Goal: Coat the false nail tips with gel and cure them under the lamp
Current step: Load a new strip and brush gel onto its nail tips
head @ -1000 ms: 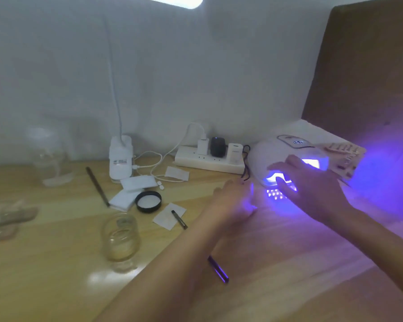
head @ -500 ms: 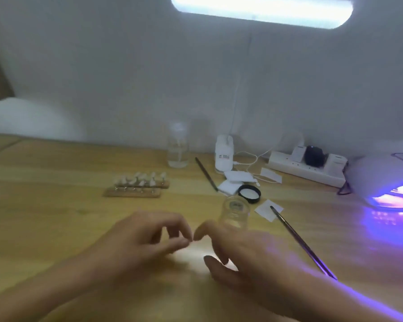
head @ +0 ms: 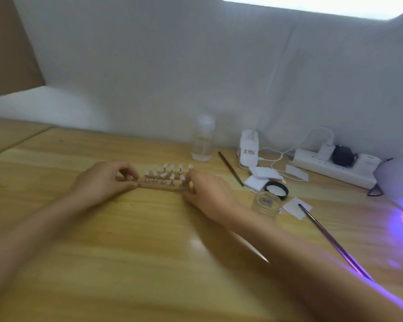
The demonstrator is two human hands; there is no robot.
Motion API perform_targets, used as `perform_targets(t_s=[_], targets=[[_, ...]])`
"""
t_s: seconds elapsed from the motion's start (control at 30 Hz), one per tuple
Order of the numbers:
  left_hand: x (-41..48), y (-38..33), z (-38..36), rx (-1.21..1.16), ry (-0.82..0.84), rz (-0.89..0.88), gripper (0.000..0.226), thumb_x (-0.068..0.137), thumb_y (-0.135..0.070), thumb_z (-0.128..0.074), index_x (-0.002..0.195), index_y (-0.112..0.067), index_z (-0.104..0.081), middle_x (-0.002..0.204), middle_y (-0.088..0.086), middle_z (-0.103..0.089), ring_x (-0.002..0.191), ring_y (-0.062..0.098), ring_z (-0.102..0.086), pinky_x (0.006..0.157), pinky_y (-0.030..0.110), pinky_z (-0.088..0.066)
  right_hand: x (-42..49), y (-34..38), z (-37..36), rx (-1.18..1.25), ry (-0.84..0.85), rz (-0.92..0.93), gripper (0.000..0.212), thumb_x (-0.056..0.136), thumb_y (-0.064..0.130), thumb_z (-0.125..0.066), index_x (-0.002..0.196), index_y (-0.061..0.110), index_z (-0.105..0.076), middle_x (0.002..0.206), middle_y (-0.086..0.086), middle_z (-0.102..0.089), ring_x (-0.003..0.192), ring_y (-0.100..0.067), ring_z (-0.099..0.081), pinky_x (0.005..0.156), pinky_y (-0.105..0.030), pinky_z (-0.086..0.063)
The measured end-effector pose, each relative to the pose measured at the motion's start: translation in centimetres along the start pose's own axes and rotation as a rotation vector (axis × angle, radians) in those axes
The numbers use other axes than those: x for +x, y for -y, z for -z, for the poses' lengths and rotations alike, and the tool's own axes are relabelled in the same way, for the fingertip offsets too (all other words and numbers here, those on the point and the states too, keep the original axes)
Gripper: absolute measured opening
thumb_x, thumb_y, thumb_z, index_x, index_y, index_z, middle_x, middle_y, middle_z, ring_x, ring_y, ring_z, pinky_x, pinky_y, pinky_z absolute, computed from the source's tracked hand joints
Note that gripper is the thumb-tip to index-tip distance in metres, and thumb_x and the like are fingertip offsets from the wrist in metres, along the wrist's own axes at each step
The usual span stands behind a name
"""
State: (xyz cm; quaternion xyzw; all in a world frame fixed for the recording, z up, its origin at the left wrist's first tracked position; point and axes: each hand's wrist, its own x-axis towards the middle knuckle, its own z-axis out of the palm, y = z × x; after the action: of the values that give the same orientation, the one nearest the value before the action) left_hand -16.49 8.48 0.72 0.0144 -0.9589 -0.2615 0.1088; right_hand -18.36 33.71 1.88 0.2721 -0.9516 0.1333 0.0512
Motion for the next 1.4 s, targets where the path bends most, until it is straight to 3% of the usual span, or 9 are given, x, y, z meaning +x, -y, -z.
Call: perform_targets(t_s=[0.2,0.4,0.47,0.57,0.7,0.87,1.0,1.17,1.4], targets=[[-4.5,-3.5,0.4,0.043,0.240,-0.191,0.027,0.067,-0.039,-0.086,0.084,-0.045,-0.065,0.090,-0.026,-0.065,0.075,-0.007,-0.055,0.062,0.024,-0.042,-7.4,-2.3,1.6,-0.010,0.027,0.120,0.016,0.103,0.039,-0.040,0.107,0.025,-0.045,0.079,0.012,-0.049,0.070,-0.018,-0.048,0.055,-0.035,-0.034],[-8.0,-10.2,-3.3,0.070,0.356,-0.454,0.037,0.067,-0.072,-0.055,0.097,-0.050,-0.051,0.105,-0.029,-0.052,0.086,-0.010,-0.052,0.064,0.014,-0.039,-16.7,-7.7,5.0,-0.086,0.065,0.002,0.023,0.094,0.057,-0.040,0.113,0.050,-0.030,0.076,0.021,-0.050,0.068,0.007,-0.047,0.057,-0.016,-0.037],[-8.1,-12.0,-4.6,0.058,0.348,-0.495,0.035,0.069,-0.069,-0.054,0.096,-0.049,-0.050,0.105,-0.028,-0.051,0.086,-0.010,-0.051,0.063,0.014,-0.037,-18.4,-9.5,6.4,-0.089,0.075,-0.007,0.030,0.087,0.061,-0.040,0.116,0.055,-0.031,0.090,0.024,-0.052,0.075,0.007,-0.049,0.060,-0.015,-0.040],[-8.0,-13.5,-5.9,0.044,0.333,-0.522,0.031,0.071,-0.066,-0.057,0.095,-0.048,-0.051,0.103,-0.028,-0.050,0.084,-0.012,-0.050,0.059,0.010,-0.032,-20.0,-13.3,7.9,-0.001,-0.040,-0.033,0.015,0.089,0.042,-0.062,0.102,0.046,-0.057,0.072,0.012,-0.052,0.074,0.001,-0.052,0.063,-0.017,-0.044],[-7.6,-14.3,-6.5,-0.091,0.381,-0.498,0.037,0.068,-0.065,-0.063,0.099,-0.049,-0.054,0.105,-0.028,-0.052,0.080,-0.005,-0.053,0.062,0.018,-0.039,-20.4,-16.7,7.6,0.063,-0.036,-0.141,0.047,0.090,0.025,-0.068,0.115,0.052,-0.041,0.090,0.016,-0.050,0.092,0.002,-0.051,0.082,-0.011,-0.038],[-7.5,-15.7,-7.6,-0.382,0.455,-0.442,0.021,0.078,-0.028,-0.081,0.093,-0.036,-0.069,0.095,-0.021,-0.063,0.067,0.005,-0.051,0.062,0.014,-0.042,-19.3,-17.6,6.6,-0.047,0.043,-0.164,0.045,0.088,0.023,-0.050,0.118,0.053,-0.033,0.092,0.030,-0.050,0.084,0.003,-0.050,0.070,-0.026,-0.043],[-7.5,-16.2,-7.9,-0.453,0.458,-0.431,0.015,0.081,-0.015,-0.079,0.084,-0.028,-0.073,0.088,-0.019,-0.066,0.061,0.004,-0.051,0.060,0.013,-0.042,-18.1,-17.1,7.7,0.405,-0.093,-0.157,0.039,0.097,0.000,-0.045,0.101,0.036,-0.060,0.069,0.011,-0.052,0.054,-0.005,-0.043,0.053,-0.015,-0.036],[-7.8,-15.8,-7.8,-0.519,0.411,-0.448,0.012,0.078,-0.017,-0.082,0.081,-0.026,-0.074,0.087,-0.007,-0.069,0.068,0.017,-0.061,0.066,0.023,-0.049,-16.0,-15.1,10.0,1.302,-0.255,-0.161,0.035,0.092,0.006,-0.048,0.091,0.029,-0.074,0.077,0.007,-0.060,0.058,-0.004,-0.042,0.043,-0.013,-0.029],[-8.9,-15.6,-6.9,-0.019,0.069,-0.789,0.006,0.086,-0.041,-0.067,0.088,-0.039,-0.061,0.099,-0.027,-0.062,0.084,-0.004,-0.060,0.059,0.029,-0.052,-11.9,-12.6,10.0,1.331,-0.674,-0.092,0.033,0.102,0.020,-0.049,0.075,0.026,-0.066,0.056,0.007,-0.038,0.047,-0.007,-0.026,0.040,-0.016,-0.022]])
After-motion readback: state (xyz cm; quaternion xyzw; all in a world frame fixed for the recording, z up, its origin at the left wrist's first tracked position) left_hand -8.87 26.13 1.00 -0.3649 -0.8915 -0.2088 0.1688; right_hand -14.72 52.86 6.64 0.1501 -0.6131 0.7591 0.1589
